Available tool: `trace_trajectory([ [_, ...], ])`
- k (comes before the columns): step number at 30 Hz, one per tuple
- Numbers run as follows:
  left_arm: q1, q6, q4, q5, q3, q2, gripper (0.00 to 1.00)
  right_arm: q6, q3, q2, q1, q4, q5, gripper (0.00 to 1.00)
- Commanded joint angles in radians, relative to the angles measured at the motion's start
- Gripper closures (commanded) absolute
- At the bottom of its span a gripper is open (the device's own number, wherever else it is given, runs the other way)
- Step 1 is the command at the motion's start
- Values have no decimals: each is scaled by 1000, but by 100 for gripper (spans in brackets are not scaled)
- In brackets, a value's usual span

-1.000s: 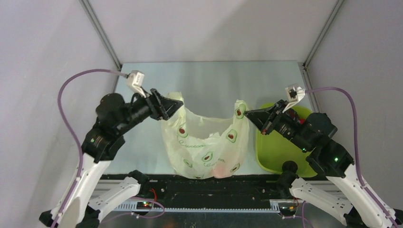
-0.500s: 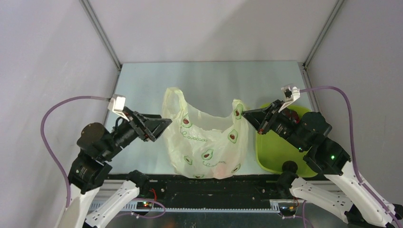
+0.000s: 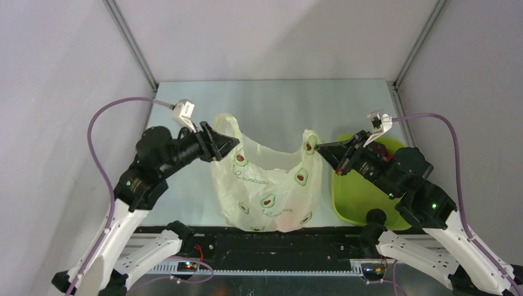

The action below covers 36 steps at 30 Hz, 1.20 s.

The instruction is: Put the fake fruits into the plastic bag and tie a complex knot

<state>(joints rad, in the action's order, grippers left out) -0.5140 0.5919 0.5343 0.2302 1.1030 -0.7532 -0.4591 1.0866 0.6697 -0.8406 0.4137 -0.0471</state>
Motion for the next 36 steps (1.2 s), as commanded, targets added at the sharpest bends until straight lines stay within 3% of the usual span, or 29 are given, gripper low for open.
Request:
trace_trajectory([
  [1,-25,-79,-28,-87,91,-92,39,13,2,-7,-6,-20,-20,100],
  [9,-66,-180,45,-265,148,-209,40,14,2,-9,-8,-14,-16,100],
  [13,-94,-179,3,-251,126,-227,44,18,2,-10,-8,-11,-19,100],
  [15,-96,-158,-68,-158,110,-223,56,29,3,-11,-8,-21,-22,100],
  [17,-96,-131,-129,-85,140,-222,85,55,21,-8,-6,-44,-36,100],
  [19,-95,-131,-159,-25,221,-225,98,102,97,14,-3,-18,-63,100],
  [22,-92,-138,-235,34,328,-208,100,181,245,40,-3,15,-107,100],
  [25,-82,-125,-295,126,351,-195,100,214,290,35,-2,8,-147,100],
  [33,-37,-88,-478,296,105,-129,100,217,216,6,-3,72,-268,100],
  [36,-29,-154,-510,350,19,-116,100,209,167,-20,0,84,-317,100],
])
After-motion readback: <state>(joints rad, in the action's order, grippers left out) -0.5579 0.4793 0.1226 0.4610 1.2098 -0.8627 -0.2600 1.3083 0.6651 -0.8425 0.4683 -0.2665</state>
